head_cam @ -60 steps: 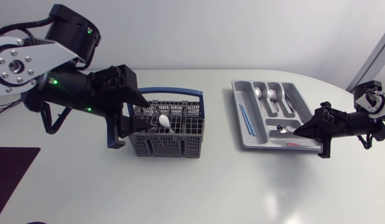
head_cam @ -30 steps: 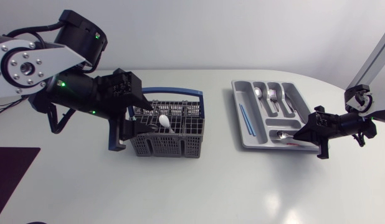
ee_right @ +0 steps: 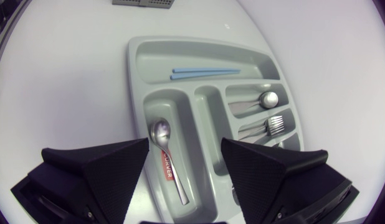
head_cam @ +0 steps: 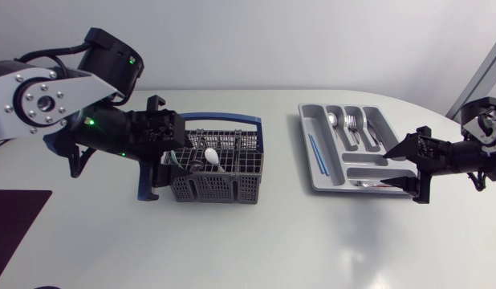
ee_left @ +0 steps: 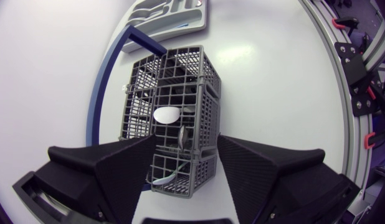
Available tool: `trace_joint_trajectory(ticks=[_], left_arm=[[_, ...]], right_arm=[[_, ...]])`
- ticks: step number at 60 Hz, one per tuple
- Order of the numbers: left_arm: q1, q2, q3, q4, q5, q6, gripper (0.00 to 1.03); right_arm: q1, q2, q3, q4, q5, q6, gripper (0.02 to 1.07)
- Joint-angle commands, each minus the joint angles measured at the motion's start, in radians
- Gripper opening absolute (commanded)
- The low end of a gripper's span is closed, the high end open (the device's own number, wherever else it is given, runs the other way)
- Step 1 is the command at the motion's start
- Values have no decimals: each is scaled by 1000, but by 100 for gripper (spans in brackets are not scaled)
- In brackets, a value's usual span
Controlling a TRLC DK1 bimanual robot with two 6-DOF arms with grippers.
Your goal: Unload the cutlery basket into the drawer organizer.
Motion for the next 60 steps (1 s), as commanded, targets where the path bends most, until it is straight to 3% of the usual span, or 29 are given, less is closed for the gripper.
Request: trace_joint_trajectory(ticks=[1,12,30,43,60], left_arm=[[-21,22,-53,31,-26,-6,69],[-52,39,-113,173,-98,-17,66],[-49,91,-90,201,-126,-14,39],[-47,100,-94,227,-141,-15,10],[-47,77,-101,241,-141,-21,5]], right_arm=[[21,-82,-83,17,-22,44,95],[95,-257,-230,61,-46,133,95],[205,-513,-405,75,-48,249,95],[274,-625,-456,61,-31,306,95],[337,-666,-472,60,-8,363,95]])
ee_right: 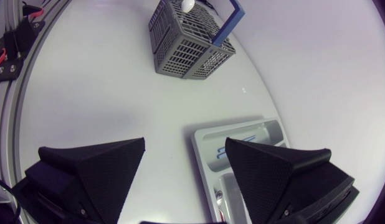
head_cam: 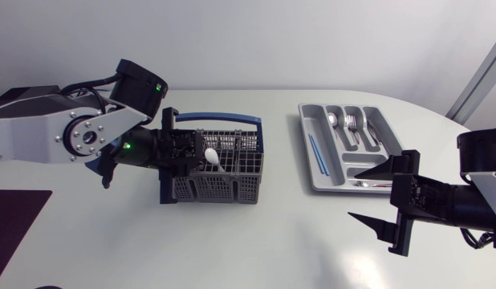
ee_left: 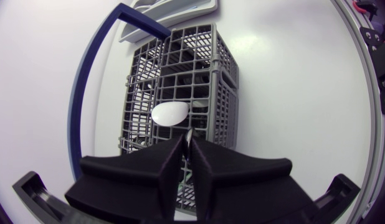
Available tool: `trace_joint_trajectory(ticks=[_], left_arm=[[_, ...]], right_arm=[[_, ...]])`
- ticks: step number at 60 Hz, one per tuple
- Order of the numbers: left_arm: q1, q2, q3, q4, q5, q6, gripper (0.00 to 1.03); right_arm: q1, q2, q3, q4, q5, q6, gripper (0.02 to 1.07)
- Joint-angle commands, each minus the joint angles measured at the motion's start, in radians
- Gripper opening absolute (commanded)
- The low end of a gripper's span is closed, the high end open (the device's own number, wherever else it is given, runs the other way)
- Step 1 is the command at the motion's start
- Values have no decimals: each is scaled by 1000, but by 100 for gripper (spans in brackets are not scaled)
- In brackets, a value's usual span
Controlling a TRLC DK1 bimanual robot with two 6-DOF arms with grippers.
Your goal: Unload the cutlery basket into the drawer organizer.
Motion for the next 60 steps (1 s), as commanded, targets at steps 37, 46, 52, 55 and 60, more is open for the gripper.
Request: trace_joint_trajectory(ticks=[37,46,52,55,60], left_arm=[[-5,-136,-43,35,-30,-25,3],[-16,-184,-46,29,-59,-21,3],[-28,-213,-50,20,-78,-13,3],[-34,-230,-53,12,-90,-12,3],[-50,-257,-61,6,-111,-5,3]], right_arm=[[70,-78,-35,-40,26,71,95],[98,-114,-34,-60,39,80,95],[123,-144,-32,-69,52,106,95],[139,-158,-32,-74,63,122,95],[166,-186,-34,-80,83,142,95]])
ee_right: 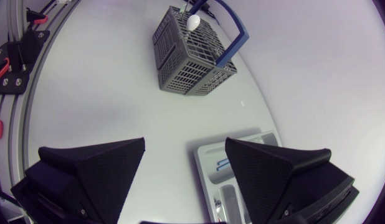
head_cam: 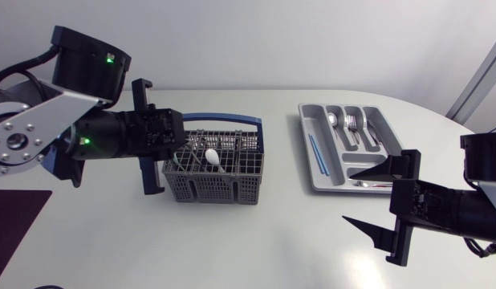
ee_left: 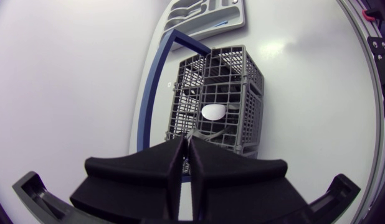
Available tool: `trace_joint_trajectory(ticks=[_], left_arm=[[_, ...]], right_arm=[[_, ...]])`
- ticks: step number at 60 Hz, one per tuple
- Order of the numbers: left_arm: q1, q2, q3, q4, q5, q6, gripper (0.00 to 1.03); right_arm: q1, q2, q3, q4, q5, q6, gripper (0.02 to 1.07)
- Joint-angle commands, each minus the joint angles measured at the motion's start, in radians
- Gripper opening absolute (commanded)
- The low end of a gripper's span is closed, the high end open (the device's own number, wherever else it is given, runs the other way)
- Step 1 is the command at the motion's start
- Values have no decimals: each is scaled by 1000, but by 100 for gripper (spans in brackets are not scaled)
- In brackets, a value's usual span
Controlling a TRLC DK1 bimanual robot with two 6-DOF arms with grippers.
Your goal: Unload the cutlery basket into the drawer organizer.
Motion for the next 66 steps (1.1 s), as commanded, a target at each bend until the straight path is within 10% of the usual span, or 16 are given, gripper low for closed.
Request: trace_joint_trajectory(ticks=[1,32,49,66], left_arm=[[-23,-43,-33,-7,-20,14,3],[-106,-206,5,-82,-130,-159,4],[-194,-60,183,-139,-133,-604,4],[-192,129,271,-94,41,-961,4]], right_arm=[[32,-32,-28,-22,19,45,95],[387,-170,-37,146,359,395,95],[485,-146,-20,286,514,547,94],[606,-83,-46,452,660,596,84]])
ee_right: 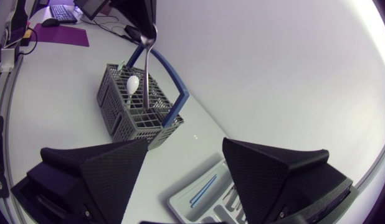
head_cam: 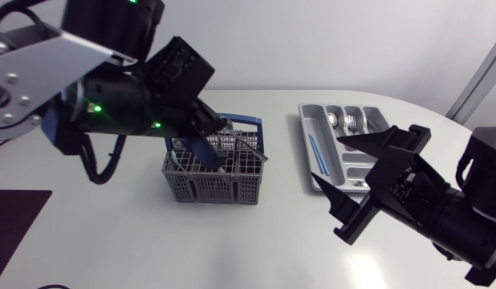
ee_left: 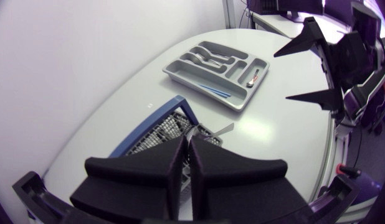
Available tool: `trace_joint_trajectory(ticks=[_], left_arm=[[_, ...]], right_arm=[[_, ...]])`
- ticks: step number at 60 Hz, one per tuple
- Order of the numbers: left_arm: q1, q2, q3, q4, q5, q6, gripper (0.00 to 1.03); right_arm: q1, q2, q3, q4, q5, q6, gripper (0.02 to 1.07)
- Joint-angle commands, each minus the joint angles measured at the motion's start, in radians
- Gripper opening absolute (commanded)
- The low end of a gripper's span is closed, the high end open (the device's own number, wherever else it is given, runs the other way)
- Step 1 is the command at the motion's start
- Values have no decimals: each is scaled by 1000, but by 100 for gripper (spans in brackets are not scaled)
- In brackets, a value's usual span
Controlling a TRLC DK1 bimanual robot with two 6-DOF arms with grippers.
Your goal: Unload the cutlery basket into the drawer organizer.
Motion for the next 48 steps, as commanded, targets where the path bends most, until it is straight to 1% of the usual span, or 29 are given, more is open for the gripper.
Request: trace_joint_trajectory(ticks=[1,4,9,12,16,20,23,25,28,33,41,44,48], left_arm=[[3,59,43,28,39,-140,4],[4,88,55,40,71,-186,4],[12,126,78,52,120,-248,4],[19,142,90,60,147,-269,4],[39,169,116,60,208,-297,4],[53,181,133,60,228,-311,4],[55,197,149,60,254,-311,4],[61,204,155,57,260,-315,4],[59,215,161,57,265,-317,4],[61,234,170,49,292,-323,4],[52,254,178,40,309,-323,4],[47,260,181,40,309,-320,4],[46,264,181,40,309,-317,4]], right_arm=[[40,32,-22,57,41,34,84],[60,53,-30,96,71,34,84],[85,79,-34,136,93,33,84],[96,93,-37,162,97,33,78],[103,121,-39,193,100,34,77],[113,153,-42,228,105,36,77],[122,181,-43,256,107,34,72],[126,197,-45,273,108,33,70],[134,222,-45,297,114,30,69],[146,260,-45,343,122,22,61],[148,329,-36,408,128,0,61],[146,348,-30,422,127,-3,55],[145,366,-22,432,127,-7,52]])
